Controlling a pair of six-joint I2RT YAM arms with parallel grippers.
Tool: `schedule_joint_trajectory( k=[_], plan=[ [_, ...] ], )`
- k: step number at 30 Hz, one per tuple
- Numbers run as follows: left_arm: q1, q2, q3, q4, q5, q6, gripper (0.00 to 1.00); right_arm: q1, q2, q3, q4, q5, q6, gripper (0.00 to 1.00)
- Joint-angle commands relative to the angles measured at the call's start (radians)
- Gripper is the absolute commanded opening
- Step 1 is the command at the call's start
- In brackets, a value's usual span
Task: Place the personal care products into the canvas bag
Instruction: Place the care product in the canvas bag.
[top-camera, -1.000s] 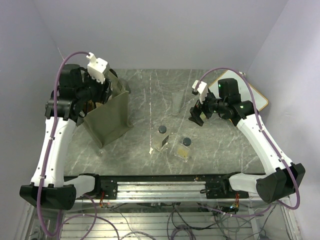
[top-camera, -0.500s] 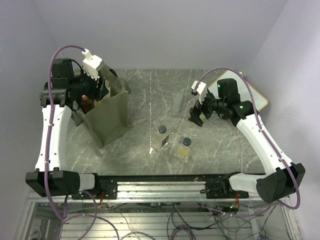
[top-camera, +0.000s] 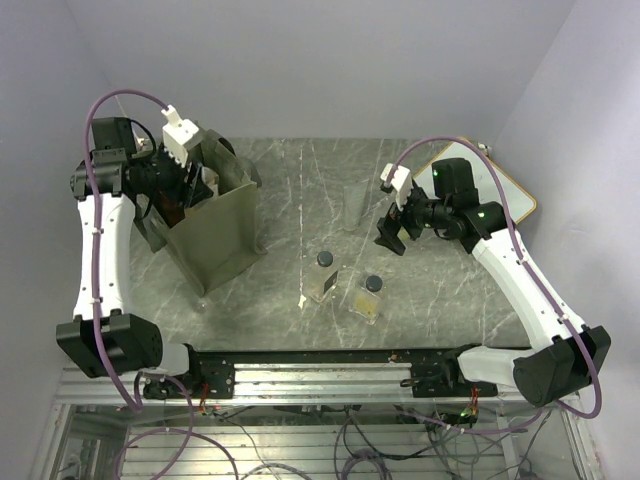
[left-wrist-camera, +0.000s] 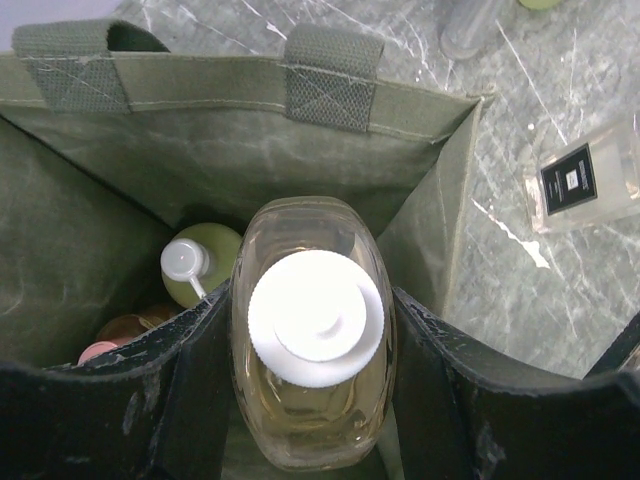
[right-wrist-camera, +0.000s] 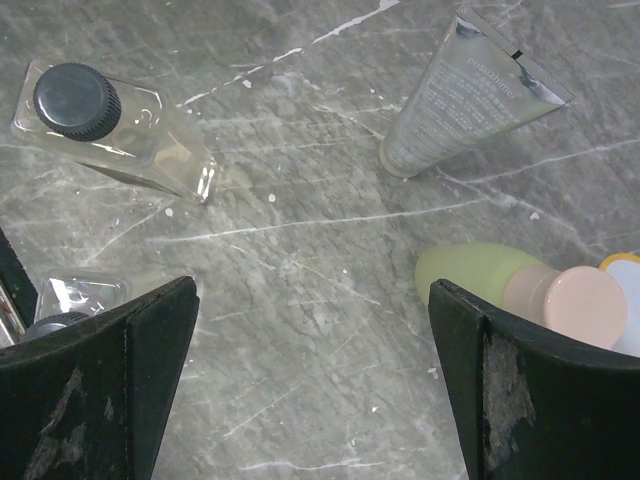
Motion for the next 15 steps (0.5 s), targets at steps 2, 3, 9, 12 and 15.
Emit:
schedule_joint_trajectory(
  k=[2, 3, 9, 12, 15],
  plan=[
    [0.017, 0.024, 0.067, -0.028, 0.131, 0.143, 0.07, 0.013, -0.012, 0.010, -0.013, 0.000, -0.011, 1.00],
    [0.017, 0.029, 0.064, -0.034, 0.138, 0.151, 0.07, 0.016, -0.012, 0.013, -0.015, 0.003, -0.015, 1.00],
    [0.018, 0.024, -0.001, 0.016, 0.144, 0.193, 0.07, 0.020, -0.023, 0.029, 0.005, 0.036, -0.032, 1.00],
    [0.018, 0.028, -0.016, 0.034, 0.138, 0.208, 0.07, 0.021, -0.016, 0.039, 0.003, 0.035, -0.037, 1.00],
    [0.017, 0.056, -0.004, -0.015, 0.155, 0.263, 0.07, 0.021, -0.009, 0.042, 0.000, 0.029, -0.039, 1.00]
  ],
)
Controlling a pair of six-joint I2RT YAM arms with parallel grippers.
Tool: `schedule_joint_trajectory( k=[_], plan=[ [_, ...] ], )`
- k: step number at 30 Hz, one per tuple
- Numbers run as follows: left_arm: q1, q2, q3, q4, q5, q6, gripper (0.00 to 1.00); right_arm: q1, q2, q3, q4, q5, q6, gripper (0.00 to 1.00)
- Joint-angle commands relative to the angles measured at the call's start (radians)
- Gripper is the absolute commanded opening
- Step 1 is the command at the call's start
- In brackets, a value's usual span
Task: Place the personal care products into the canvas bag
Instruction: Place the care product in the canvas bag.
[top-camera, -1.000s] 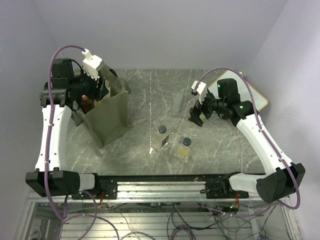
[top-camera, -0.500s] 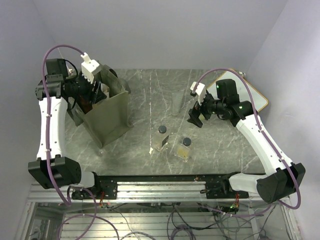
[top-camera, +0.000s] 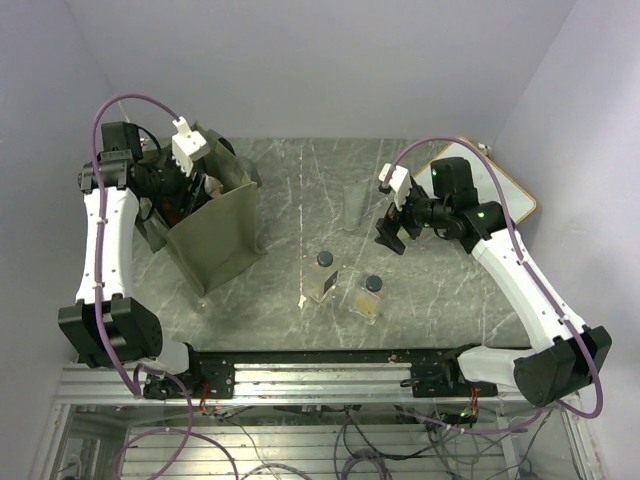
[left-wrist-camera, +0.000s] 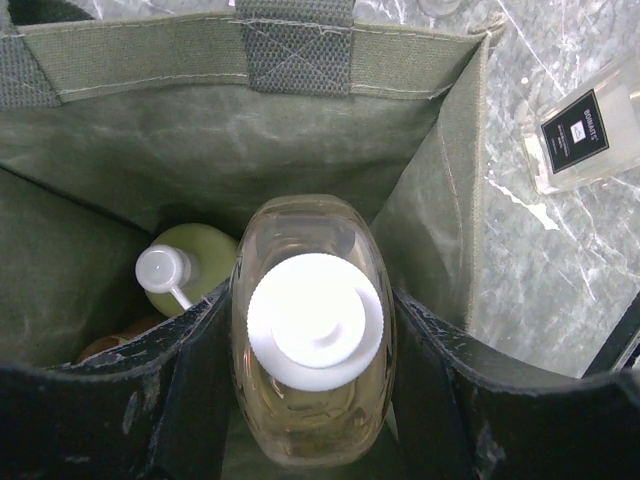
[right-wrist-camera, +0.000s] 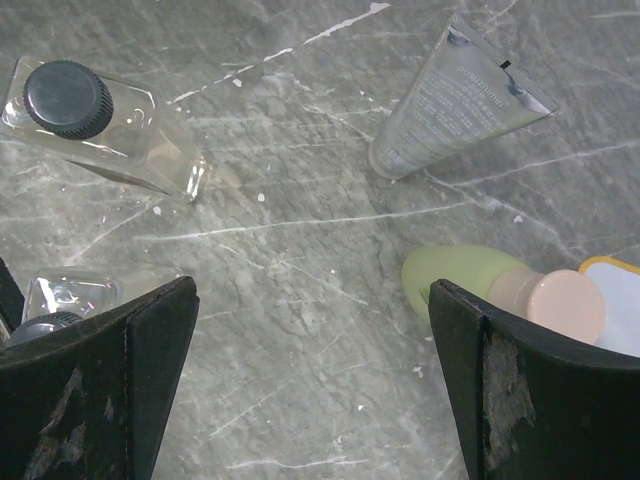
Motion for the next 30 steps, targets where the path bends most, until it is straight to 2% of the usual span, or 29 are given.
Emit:
schedule_joint_trajectory(
  k=[1, 10, 22, 30],
  plan=[
    [0.009, 0.008, 0.031, 0.023, 0.105, 0.109, 0.07, 0.006, -0.009, 0.032, 0.003, 0.001, -0.015, 1.00],
    [0.002, 0.066, 0.026, -0.062, 0.111, 0.212, 0.07, 0.012, -0.021, 0.012, 0.016, -0.010, -0.005, 1.00],
    [-0.054, 0.080, -0.059, 0.038, 0.069, 0.209, 0.07, 0.020, -0.017, -0.001, 0.024, -0.012, 0.017, 1.00],
    [-0.064, 0.141, -0.029, -0.013, 0.096, 0.283, 0.07, 0.021, -0.014, 0.001, 0.020, -0.005, 0.017, 1.00]
  ],
)
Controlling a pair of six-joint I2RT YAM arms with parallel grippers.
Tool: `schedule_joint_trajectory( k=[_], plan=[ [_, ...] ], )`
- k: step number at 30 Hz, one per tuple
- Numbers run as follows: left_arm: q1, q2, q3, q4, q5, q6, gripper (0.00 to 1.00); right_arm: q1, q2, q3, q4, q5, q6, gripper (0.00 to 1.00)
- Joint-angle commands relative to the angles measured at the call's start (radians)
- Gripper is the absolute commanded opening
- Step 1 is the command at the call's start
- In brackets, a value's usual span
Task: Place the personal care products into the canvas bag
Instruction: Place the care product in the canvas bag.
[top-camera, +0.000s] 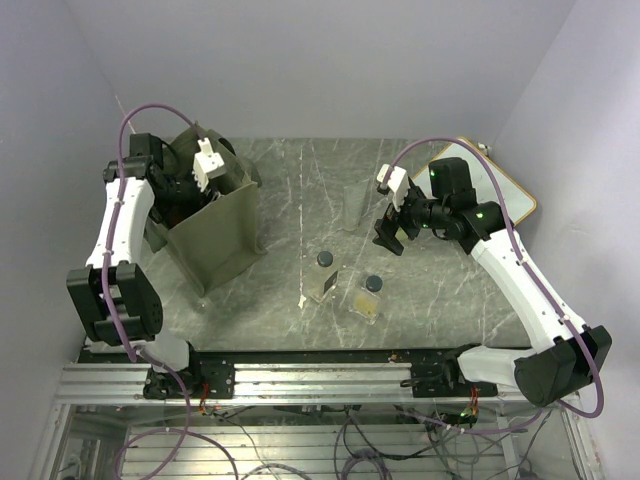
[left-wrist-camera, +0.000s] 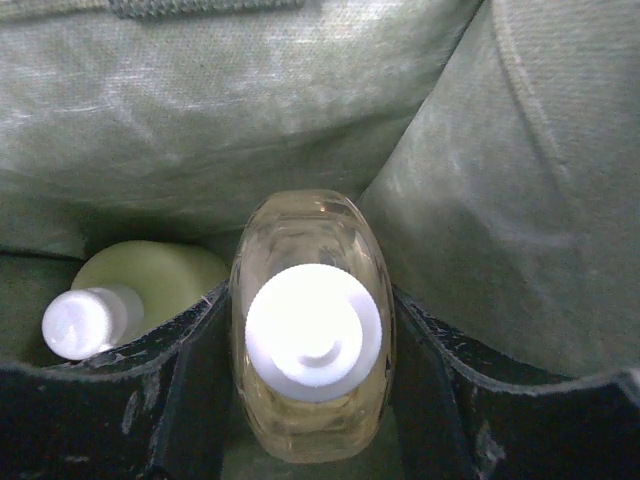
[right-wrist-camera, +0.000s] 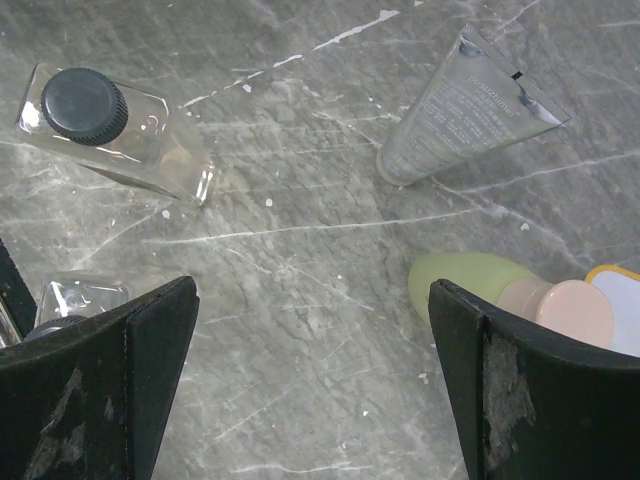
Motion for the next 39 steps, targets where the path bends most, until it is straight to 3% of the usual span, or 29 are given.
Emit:
schedule_joint_trajectory(
  k=[1, 24, 39],
  plan=[
    [-0.017, 0.024, 0.051, 0.017, 0.079, 0.066, 0.07, 0.006, -0.012, 0.000, 0.016, 0.002, 0.009, 1.00],
    [-0.059, 0.093, 0.025, 0.034, 0.075, 0.104, 0.08, 0.007, 0.004, 0.006, 0.009, 0.009, 0.009, 1.00],
    [-0.059, 0.117, -0.056, 0.070, 0.019, 0.129, 0.29, 0.008, -0.001, -0.011, 0.016, 0.018, 0.006, 1.00]
  ],
)
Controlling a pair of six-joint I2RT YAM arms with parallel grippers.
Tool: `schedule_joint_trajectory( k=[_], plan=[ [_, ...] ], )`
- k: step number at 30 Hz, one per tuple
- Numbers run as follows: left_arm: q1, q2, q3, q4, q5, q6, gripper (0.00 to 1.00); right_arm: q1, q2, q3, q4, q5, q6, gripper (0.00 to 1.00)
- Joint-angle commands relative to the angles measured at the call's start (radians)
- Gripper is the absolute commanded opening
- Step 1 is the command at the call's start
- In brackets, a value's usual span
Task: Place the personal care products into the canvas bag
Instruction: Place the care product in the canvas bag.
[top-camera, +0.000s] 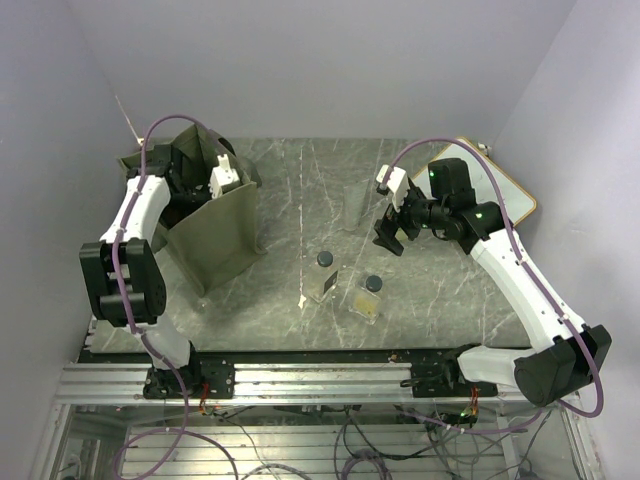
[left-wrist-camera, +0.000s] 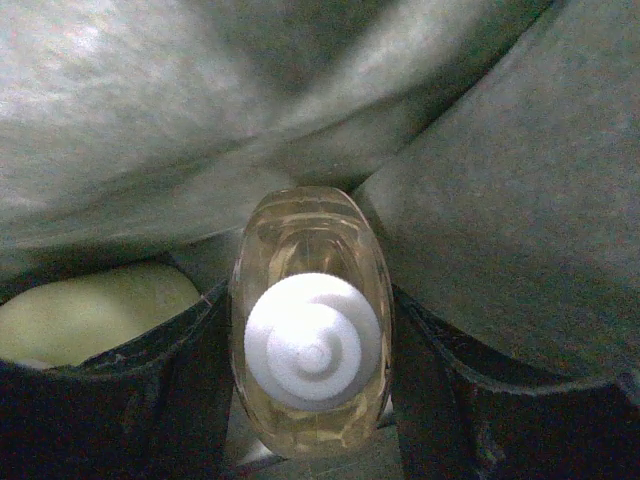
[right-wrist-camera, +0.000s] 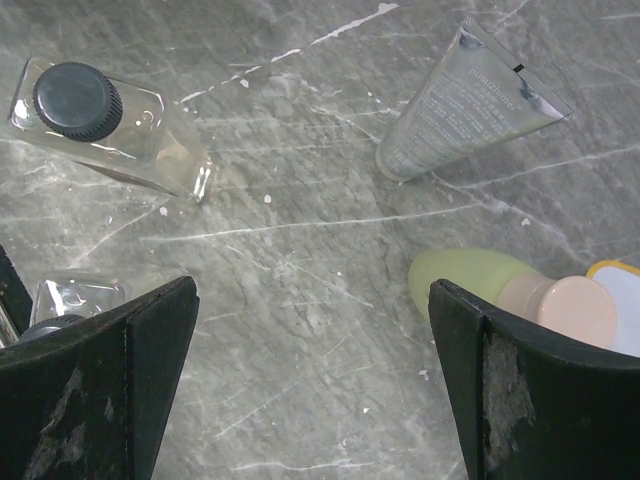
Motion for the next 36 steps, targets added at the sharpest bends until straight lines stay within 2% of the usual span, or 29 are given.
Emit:
schedule_joint_trajectory(
  k=[1, 11, 21, 33, 36],
  plan=[
    [-0.004, -0.013, -0.007, 0.043, 0.049, 0.033, 0.30, 0.007, -0.002, -0.007, 0.016, 0.009, 0.006, 1.00],
    [-0.004, 0.009, -0.034, 0.059, 0.030, 0.026, 0.46, 0.008, -0.003, -0.007, 0.010, 0.010, 0.007, 1.00],
    [-0.004, 0.012, -0.054, 0.073, 0.001, 0.021, 0.57, 0.008, -0.009, -0.006, 0.007, 0.013, 0.010, 1.00],
    [-0.006, -0.005, -0.047, 0.077, -0.004, -0.016, 0.78, 0.008, -0.003, 0.007, -0.002, 0.016, 0.007, 1.00],
    [-0.004, -0.012, -0.041, 0.082, -0.010, -0.030, 0.81, 0.008, -0.001, 0.009, -0.004, 0.016, 0.006, 1.00]
  ],
)
